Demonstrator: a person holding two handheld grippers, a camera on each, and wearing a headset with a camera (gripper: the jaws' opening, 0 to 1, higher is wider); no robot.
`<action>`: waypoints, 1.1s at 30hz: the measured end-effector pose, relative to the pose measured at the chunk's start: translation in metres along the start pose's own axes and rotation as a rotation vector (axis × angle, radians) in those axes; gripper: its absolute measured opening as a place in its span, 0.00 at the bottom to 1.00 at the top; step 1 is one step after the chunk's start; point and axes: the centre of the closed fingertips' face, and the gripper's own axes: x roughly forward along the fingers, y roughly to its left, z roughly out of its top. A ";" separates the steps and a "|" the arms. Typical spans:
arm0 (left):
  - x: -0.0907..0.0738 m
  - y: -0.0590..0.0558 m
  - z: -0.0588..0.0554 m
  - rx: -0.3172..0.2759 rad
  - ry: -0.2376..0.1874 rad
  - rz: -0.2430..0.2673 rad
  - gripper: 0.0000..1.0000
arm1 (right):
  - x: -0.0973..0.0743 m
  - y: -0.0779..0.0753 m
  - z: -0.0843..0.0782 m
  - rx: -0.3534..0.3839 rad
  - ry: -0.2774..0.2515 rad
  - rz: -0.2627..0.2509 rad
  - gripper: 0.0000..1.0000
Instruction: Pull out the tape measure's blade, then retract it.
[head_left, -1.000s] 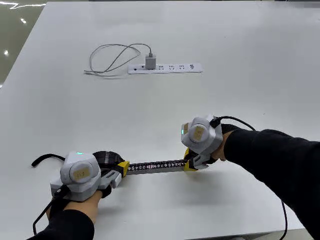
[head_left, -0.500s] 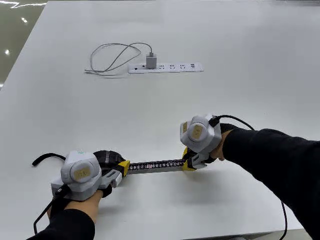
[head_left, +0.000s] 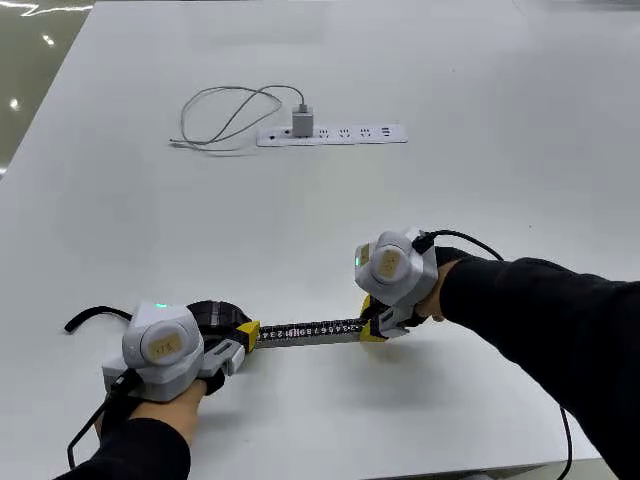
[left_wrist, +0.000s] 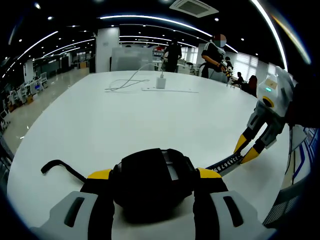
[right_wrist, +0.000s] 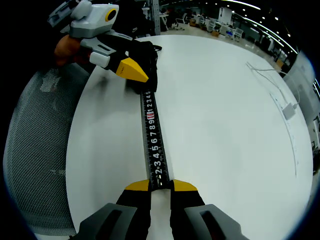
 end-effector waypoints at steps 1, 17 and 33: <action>0.000 0.000 0.000 -0.002 0.000 -0.001 0.60 | 0.000 0.000 0.001 -0.001 -0.001 0.000 0.10; 0.000 0.000 -0.001 0.000 0.005 -0.002 0.60 | 0.004 0.001 0.009 -0.007 -0.007 0.002 0.10; 0.000 0.000 -0.003 -0.007 0.014 -0.007 0.60 | 0.007 0.002 0.015 -0.005 -0.013 0.009 0.10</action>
